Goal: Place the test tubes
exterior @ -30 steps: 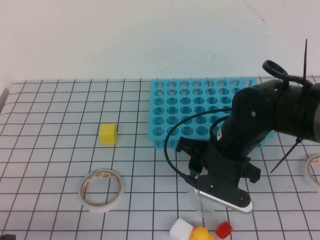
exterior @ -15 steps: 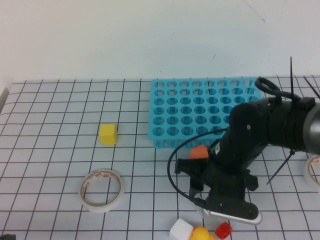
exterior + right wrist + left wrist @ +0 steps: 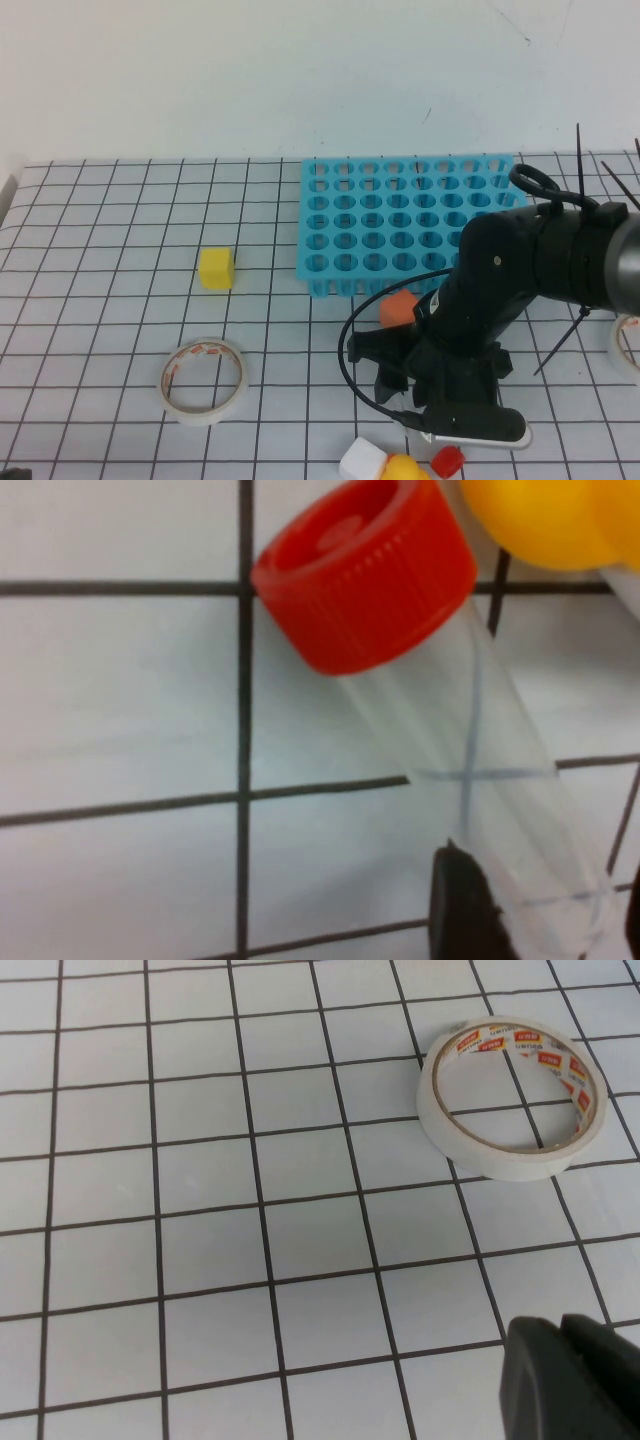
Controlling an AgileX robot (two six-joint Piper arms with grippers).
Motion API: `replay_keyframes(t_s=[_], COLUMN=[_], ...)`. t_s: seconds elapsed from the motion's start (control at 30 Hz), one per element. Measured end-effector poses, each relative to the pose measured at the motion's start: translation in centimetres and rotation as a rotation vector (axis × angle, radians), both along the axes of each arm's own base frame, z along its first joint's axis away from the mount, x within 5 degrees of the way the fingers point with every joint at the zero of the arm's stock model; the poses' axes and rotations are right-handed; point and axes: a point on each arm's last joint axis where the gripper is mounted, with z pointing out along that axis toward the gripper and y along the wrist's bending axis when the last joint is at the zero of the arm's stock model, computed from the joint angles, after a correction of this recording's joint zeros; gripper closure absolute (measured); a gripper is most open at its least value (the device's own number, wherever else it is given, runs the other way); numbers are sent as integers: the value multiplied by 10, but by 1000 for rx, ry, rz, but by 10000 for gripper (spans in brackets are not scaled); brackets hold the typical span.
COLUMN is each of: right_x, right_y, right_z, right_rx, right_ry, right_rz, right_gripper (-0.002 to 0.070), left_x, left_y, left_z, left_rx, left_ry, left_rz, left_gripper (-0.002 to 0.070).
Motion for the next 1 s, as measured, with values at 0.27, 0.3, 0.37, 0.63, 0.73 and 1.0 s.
replay_keyframes(t_s=[0.27, 0.3, 0.37, 0.63, 0.73, 1.0], right_x=[1, 1, 1, 1, 1, 2], right_y=[2, 2, 2, 2, 2, 1], right_z=[-12, -14, -15, -15, -15, -15], right_rx=[-10, -13, -15, -14, -12, -10], right_ry=[23, 26, 27, 34, 42, 78], right_rz=[6, 7, 11, -4, -28, -158], right_gripper=[342, 342, 342, 437, 437, 437], left_x=[0, 0, 0, 0, 0, 0], left_y=[0, 0, 0, 0, 0, 0], left_z=[0, 0, 0, 0, 0, 0], left_rx=[0, 0, 0, 1, 2, 2], left_ry=[0, 0, 0, 0, 0, 0], left_rz=[0, 0, 0, 0, -1, -1], left_gripper=[678, 678, 678, 678, 678, 678])
